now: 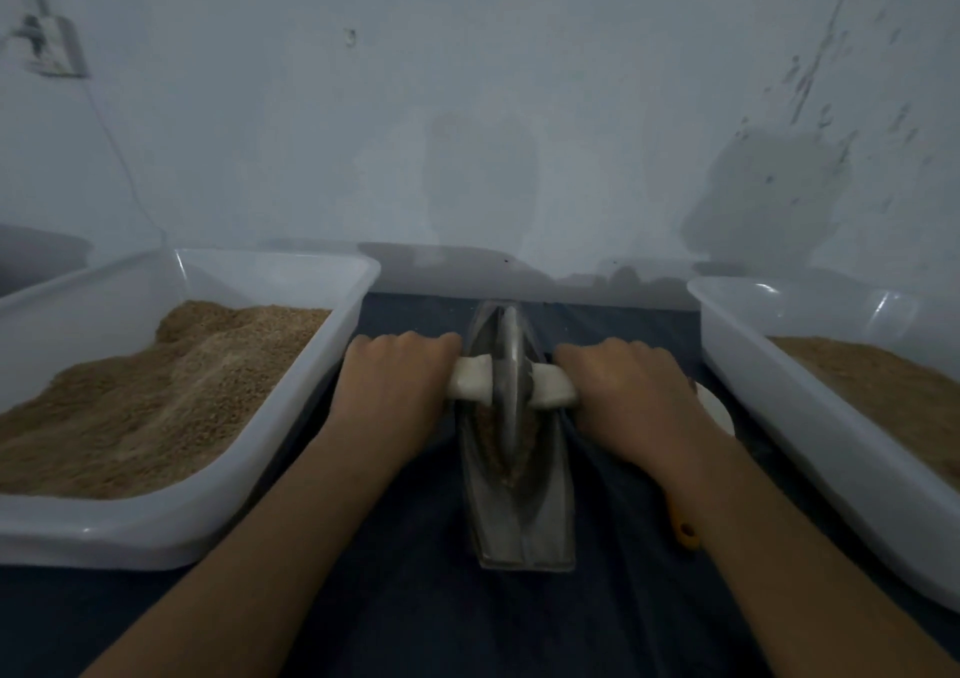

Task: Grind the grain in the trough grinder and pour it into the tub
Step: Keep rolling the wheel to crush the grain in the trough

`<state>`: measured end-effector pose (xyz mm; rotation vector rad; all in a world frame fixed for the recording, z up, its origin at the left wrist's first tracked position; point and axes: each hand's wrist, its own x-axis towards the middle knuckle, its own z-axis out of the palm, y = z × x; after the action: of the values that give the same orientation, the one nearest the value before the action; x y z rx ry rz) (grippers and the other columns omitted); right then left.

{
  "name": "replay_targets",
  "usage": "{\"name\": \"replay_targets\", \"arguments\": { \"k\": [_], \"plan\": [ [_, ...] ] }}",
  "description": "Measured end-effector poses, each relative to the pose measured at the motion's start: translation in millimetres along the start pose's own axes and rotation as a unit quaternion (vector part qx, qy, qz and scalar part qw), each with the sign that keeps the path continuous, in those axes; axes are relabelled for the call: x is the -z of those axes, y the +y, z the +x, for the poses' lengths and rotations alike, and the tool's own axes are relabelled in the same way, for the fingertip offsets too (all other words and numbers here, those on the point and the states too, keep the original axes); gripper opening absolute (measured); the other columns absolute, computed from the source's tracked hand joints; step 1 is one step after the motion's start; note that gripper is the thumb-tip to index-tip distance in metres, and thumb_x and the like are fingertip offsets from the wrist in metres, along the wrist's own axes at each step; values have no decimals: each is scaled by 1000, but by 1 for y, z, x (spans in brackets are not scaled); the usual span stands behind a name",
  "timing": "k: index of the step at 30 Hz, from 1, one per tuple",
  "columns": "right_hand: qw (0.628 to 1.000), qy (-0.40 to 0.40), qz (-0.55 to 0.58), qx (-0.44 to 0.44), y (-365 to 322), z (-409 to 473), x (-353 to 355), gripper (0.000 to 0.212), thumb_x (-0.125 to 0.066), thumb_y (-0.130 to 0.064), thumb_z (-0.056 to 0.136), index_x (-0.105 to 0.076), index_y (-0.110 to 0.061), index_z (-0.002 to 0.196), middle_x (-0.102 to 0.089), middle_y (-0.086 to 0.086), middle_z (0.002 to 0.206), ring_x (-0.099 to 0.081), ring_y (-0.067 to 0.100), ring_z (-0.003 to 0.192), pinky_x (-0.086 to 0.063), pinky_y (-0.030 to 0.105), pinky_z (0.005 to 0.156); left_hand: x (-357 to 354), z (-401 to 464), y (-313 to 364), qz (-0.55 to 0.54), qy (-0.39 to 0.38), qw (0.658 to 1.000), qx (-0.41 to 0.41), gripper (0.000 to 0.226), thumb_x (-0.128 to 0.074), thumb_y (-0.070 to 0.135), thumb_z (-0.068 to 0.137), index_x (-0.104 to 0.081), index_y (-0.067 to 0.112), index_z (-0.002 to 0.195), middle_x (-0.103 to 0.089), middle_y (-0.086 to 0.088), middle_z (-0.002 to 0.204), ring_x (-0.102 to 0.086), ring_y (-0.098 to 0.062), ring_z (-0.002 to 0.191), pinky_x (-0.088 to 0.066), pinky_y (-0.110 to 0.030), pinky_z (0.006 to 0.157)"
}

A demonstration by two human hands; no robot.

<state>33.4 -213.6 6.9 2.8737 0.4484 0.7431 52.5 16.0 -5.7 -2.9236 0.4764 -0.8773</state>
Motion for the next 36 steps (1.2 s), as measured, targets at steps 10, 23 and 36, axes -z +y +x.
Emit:
{"name": "replay_targets", "arguments": {
  "k": [10,23,36],
  "plan": [
    [998,-57,18,35,7,-5,15,25,-63,-32,80,-39,-36,77,-40,-13,72,-38,14,63,-23,30,54,25,-6,-15,-121,-204,971,1,28,-74,33,83,-56,39,104,-68,9,105,-66,-19,97,-51,-37,79],
    [993,107,-50,-22,1,0,-21,28,-75,-11,74,-50,-19,84,-57,4,70,-53,29,58,-24,30,52,-2,0,12,19,28,999,33,27,-68,26,86,-44,25,99,-62,0,100,-58,-29,97,-37,-40,82],
    [995,29,-37,-83,2,3,-16,18,-63,-25,86,-53,-21,100,-60,3,87,-58,30,79,-31,35,61,-3,-1,11,19,29,998,50,24,-62,26,86,-48,23,105,-58,-3,108,-51,-30,108,-35,-41,82]
  ]
}}
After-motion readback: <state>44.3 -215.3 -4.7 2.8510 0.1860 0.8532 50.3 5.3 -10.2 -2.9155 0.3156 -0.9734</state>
